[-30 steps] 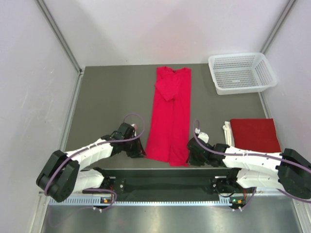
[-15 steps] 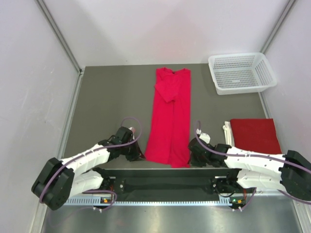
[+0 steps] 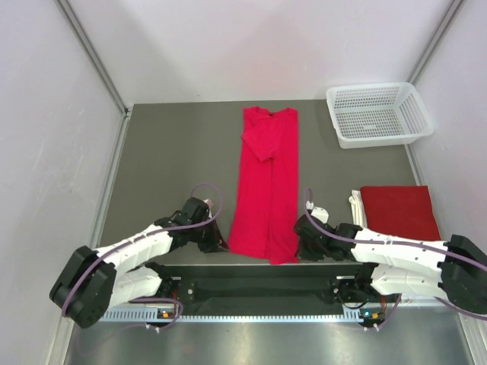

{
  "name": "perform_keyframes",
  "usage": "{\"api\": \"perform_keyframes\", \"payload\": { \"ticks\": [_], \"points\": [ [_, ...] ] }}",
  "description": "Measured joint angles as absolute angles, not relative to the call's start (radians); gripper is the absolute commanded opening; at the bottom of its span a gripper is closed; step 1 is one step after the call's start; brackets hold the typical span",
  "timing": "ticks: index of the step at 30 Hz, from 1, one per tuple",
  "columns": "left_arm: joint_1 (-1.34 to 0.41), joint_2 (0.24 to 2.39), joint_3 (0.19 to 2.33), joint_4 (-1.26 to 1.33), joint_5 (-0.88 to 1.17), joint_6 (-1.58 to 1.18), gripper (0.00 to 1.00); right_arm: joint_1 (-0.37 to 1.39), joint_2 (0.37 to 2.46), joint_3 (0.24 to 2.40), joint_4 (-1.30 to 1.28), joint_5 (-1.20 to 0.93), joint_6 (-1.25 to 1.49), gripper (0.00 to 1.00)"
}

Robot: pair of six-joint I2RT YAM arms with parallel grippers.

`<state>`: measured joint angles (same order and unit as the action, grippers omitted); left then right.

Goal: Fold and stack the t-shirts
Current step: Fold the tshirt

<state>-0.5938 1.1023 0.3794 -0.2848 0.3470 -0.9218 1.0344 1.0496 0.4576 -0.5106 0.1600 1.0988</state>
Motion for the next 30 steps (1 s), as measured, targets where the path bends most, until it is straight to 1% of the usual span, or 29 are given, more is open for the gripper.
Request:
{"api": "perform_keyframes", "payload": {
  "ticks": [8,12,15,22,27,30],
  "points": [
    [-0.594,1.166,0.458,-0.311,0.348,-0.935,0.00,1.021,1.140,0.543,-0.540,0.159,1.020,0.00],
    [-0.595,1.219,0.526,-0.321,0.348,-0.941,0.00,0.960,1.168,0.587,-0.540,0.133,0.954,0.00],
    [-0.595,1.280,0.595,-0.328,0.346,-0.940,0.00,0.880,1.201,0.636,-0.543,0.101,0.881,0.00],
    [-0.593,1.542,0.839,-0.363,0.313,-0.891,0.00,0.697,1.320,0.783,-0.553,0.031,0.701,0.00],
    [-0.580,1.717,1.062,-0.437,0.283,-0.845,0.00,0.612,1.464,0.947,-0.591,0.011,0.586,0.00],
    [-0.557,1.785,1.181,-0.468,0.269,-0.826,0.00,0.577,1.539,1.052,-0.617,0.004,0.531,0.00]
  ]
}}
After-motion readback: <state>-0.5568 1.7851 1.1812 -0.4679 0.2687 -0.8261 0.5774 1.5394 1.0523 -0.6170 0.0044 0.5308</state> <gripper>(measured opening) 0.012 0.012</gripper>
